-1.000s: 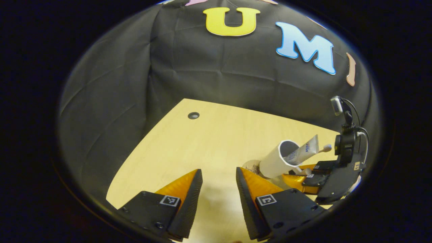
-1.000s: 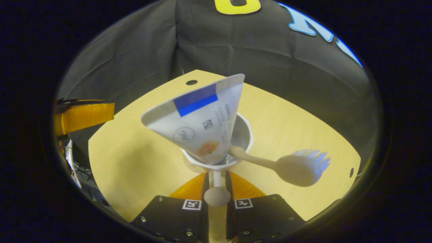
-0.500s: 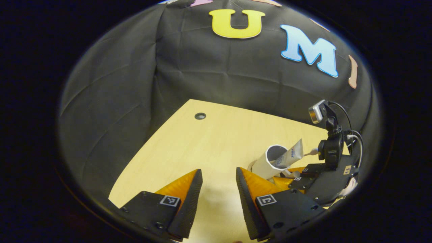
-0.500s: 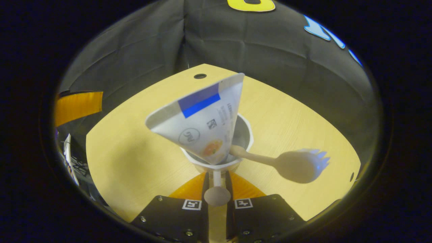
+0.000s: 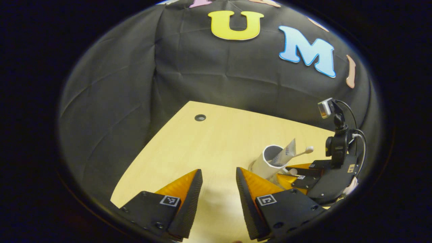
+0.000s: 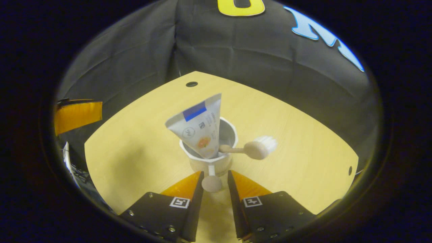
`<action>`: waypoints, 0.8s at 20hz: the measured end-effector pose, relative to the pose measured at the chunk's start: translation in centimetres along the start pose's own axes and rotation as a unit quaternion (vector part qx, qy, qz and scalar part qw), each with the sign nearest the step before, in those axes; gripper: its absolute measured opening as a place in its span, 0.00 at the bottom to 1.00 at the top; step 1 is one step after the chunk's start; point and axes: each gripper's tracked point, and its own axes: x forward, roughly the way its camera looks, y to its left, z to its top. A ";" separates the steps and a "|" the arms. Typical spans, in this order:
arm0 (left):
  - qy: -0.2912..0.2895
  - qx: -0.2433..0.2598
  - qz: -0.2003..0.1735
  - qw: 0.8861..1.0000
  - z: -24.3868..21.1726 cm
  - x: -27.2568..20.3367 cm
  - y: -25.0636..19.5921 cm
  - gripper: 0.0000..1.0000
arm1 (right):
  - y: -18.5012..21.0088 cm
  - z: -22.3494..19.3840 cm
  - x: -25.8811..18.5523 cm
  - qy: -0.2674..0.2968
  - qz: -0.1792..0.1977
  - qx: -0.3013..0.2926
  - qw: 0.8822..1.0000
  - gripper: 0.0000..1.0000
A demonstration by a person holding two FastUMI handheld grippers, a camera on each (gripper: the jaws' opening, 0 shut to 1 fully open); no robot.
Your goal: Put the toothbrush and toothpaste on the desktop into the cup, then pick up the cup and place it on the coaster on the desktop.
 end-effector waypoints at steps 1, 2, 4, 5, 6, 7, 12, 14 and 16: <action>-0.002 0.004 -0.004 1.000 0.2 -0.2 -0.3 0.68 | 0.0 0.2 -0.7 -0.006 -0.002 0.008 1.000 0.42; -0.006 0.008 -0.008 1.000 0.4 -0.4 -0.6 0.63 | -0.1 0.3 -1.8 -0.013 -0.006 0.018 1.000 0.43; -0.015 0.016 -0.018 1.000 1.1 -0.9 -1.3 0.68 | -0.4 1.0 -3.8 -0.034 -0.020 0.031 0.999 0.43; -0.021 0.020 -0.024 0.999 1.5 -1.2 -1.8 0.68 | -0.5 1.6 -5.0 -0.048 -0.030 0.035 0.998 0.43; -0.026 0.024 -0.029 0.999 2.0 -1.5 -2.2 0.68 | -0.7 2.2 -6.3 -0.063 -0.038 0.041 0.996 0.43; -0.033 0.029 -0.034 0.998 2.5 -1.9 -2.7 0.68 | -0.9 3.0 -7.8 -0.080 -0.047 0.049 0.995 0.43; -0.089 0.049 -0.052 0.993 6.9 -4.9 -5.0 0.68 | -2.3 7.8 -14.9 -0.161 -0.093 0.090 0.978 0.43; -0.116 0.056 -0.061 0.990 9.0 -6.4 -6.1 0.63 | -2.8 10.0 -17.9 -0.197 -0.109 0.106 0.969 0.42; -0.145 0.061 -0.068 0.985 11.2 -8.1 -7.0 0.67 | -2.7 11.7 -20.5 -0.229 -0.132 0.112 0.958 0.43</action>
